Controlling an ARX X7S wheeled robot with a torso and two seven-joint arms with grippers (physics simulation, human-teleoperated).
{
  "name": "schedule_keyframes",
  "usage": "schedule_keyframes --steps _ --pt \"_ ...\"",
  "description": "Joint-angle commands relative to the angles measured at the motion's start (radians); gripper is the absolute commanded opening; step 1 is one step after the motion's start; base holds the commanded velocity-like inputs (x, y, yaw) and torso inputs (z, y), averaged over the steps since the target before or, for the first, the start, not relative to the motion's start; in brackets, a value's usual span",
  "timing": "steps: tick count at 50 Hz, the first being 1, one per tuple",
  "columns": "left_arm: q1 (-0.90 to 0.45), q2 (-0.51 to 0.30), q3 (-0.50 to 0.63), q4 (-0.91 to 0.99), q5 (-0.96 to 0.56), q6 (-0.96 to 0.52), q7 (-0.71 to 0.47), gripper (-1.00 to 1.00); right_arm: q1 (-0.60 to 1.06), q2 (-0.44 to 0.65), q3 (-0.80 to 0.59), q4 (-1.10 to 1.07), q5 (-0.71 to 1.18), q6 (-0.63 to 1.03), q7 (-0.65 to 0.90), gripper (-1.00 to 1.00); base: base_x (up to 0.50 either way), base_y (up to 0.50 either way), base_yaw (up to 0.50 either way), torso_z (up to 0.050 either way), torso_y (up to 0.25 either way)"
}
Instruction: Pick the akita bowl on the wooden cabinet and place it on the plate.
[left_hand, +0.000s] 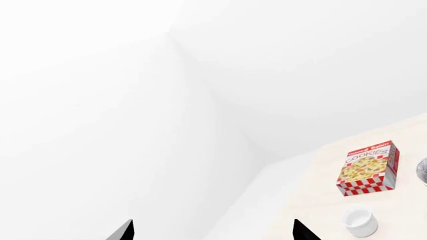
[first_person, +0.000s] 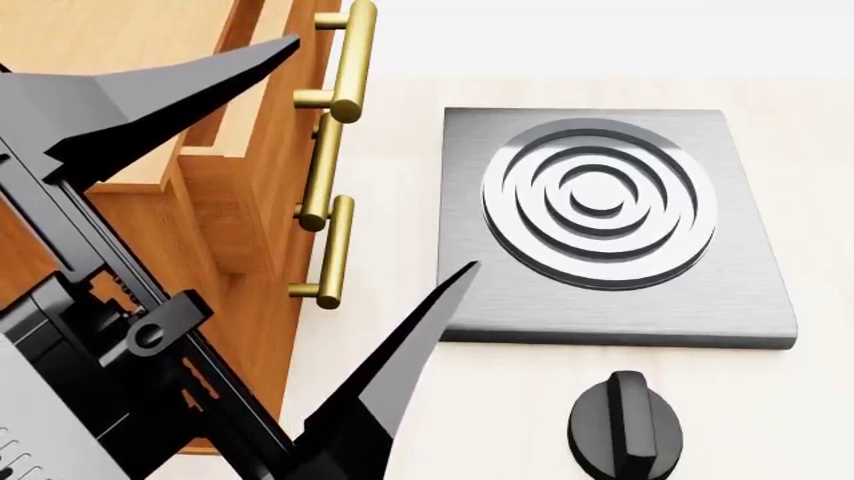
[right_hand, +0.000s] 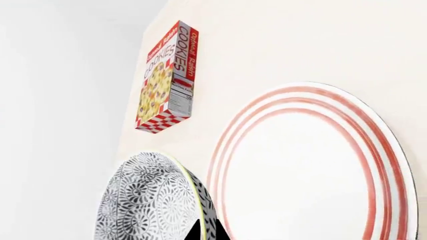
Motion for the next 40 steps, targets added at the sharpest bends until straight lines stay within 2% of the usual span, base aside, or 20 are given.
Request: schedule_keyframes --steps 1,40 --pt "0.007 0.019 -0.025 -0.002 0.005 0.003 0.032 1.00 0.004 -0.025 0.025 0.030 -0.036 0.020 -0.047 -1.00 0.00 0.00 0.00 0.000 0.000" --pt "0.032 0.021 -0.022 -0.010 0.028 0.007 0.040 1.00 0.021 -0.062 -0.002 0.112 -0.037 0.056 -0.071 -1.00 0.00 0.00 0.00 0.000 0.000"
